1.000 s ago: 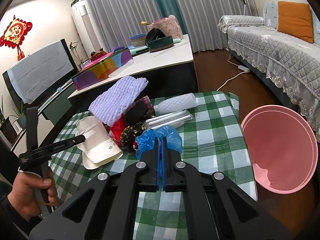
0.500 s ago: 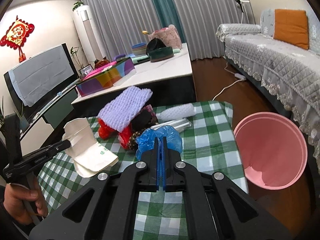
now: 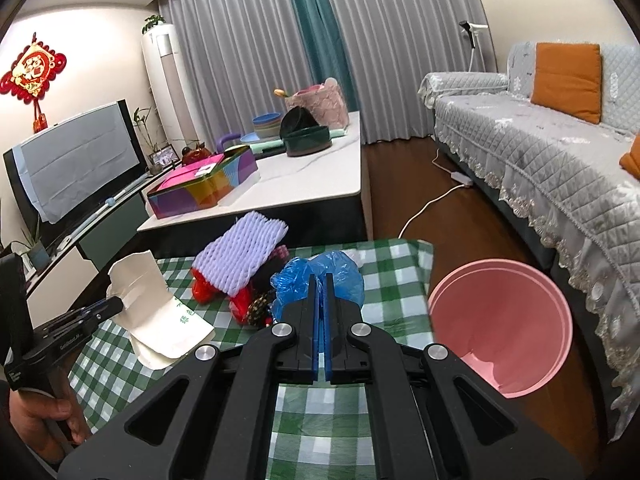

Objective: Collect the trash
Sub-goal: 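Carry the blue bag and white carton to the pink bin and release both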

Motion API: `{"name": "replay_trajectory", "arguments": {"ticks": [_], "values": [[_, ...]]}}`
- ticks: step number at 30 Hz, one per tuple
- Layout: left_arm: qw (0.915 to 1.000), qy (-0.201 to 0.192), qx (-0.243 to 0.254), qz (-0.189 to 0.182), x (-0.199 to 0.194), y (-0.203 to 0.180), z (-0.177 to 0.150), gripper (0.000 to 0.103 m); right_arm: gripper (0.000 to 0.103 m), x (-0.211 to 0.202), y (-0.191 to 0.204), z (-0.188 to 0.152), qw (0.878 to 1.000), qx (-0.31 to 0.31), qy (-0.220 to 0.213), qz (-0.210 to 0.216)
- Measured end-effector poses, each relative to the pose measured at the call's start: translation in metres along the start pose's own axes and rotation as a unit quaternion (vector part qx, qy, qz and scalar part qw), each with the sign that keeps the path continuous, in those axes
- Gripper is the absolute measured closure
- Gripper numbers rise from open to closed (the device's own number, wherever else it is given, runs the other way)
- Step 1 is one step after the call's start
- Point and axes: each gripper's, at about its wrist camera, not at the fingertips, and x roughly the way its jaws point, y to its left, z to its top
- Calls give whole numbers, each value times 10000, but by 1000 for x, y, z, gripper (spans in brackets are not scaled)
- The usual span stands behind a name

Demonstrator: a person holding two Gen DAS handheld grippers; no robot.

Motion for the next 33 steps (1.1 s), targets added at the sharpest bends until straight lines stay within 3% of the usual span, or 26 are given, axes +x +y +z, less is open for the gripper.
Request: {"name": "replay_trajectory", "arguments": {"ticks": [12, 21, 33], "values": [[9992, -374, 151, 20, -16, -24, 4, 96, 101, -21, -34, 40, 9996, -101, -226, -132], [9983, -492, 297, 71, -6, -45, 6, 96, 101, -23, -73, 72, 9979, -212, -497, -345], [9981, -367, 502, -14, 23, -78, 4, 96, 101, -14, -129, 57, 9952, 96, -612, -759]]}}
